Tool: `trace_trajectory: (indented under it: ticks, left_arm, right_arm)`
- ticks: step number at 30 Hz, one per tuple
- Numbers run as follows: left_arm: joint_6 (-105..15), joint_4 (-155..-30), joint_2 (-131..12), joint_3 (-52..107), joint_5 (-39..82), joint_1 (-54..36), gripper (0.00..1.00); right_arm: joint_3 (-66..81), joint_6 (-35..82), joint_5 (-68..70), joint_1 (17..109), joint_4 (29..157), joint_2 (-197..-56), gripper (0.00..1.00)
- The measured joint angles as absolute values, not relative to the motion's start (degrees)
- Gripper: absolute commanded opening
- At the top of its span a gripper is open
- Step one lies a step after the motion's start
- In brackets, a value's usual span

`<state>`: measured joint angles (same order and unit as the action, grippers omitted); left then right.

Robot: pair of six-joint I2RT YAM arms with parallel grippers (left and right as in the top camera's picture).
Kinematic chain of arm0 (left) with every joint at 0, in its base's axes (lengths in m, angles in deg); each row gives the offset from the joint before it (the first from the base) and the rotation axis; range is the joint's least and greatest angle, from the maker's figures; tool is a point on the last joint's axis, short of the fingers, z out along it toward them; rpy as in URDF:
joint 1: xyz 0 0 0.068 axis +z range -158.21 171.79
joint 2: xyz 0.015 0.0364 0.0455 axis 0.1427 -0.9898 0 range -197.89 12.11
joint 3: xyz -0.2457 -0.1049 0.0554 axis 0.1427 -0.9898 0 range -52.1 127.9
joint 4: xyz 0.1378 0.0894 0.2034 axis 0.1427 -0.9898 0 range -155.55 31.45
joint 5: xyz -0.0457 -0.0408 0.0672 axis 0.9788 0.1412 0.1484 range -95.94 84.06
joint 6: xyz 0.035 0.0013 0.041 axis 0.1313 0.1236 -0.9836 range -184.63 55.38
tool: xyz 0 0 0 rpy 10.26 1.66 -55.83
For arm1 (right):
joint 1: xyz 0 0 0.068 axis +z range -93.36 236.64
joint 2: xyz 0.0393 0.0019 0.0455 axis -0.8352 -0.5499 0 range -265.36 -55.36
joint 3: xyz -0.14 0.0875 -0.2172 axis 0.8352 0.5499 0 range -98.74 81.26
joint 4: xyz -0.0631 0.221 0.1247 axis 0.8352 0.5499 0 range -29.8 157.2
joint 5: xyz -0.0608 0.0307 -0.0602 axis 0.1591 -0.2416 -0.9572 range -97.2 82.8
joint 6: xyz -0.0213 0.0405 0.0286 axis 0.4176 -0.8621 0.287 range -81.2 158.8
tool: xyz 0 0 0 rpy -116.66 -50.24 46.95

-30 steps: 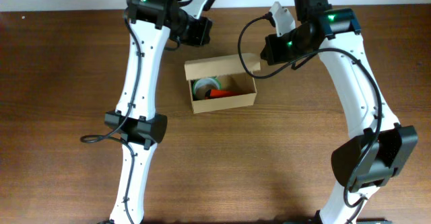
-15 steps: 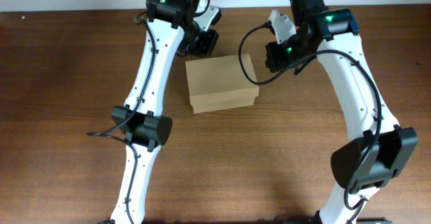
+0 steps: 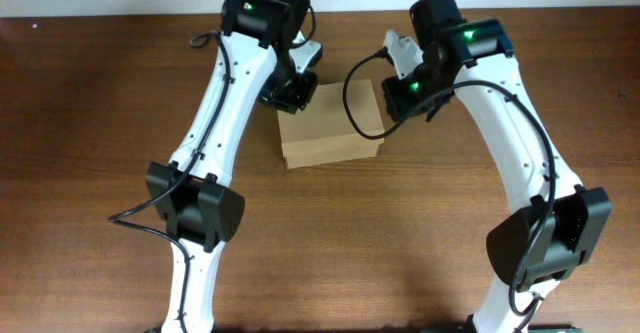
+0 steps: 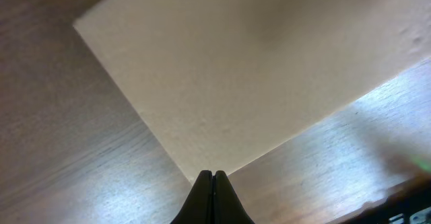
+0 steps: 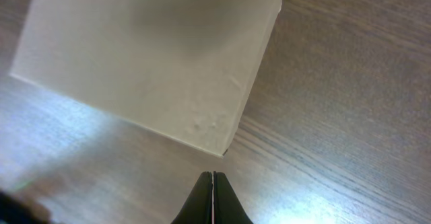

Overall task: Pack container
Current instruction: 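Press the closed lid down with both grippers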

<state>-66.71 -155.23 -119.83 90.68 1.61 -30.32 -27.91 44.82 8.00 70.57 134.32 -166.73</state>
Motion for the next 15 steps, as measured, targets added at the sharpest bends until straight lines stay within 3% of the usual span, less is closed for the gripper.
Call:
trace_trajectory:
  ticks: [15]
  left_arm:
    - [-66.7,-149.5,-119.8,76.7,-3.0,-31.1,0.02]
  right_arm:
    - [-14.2,43.1,7.7,72.5,124.4,-166.5,0.04]
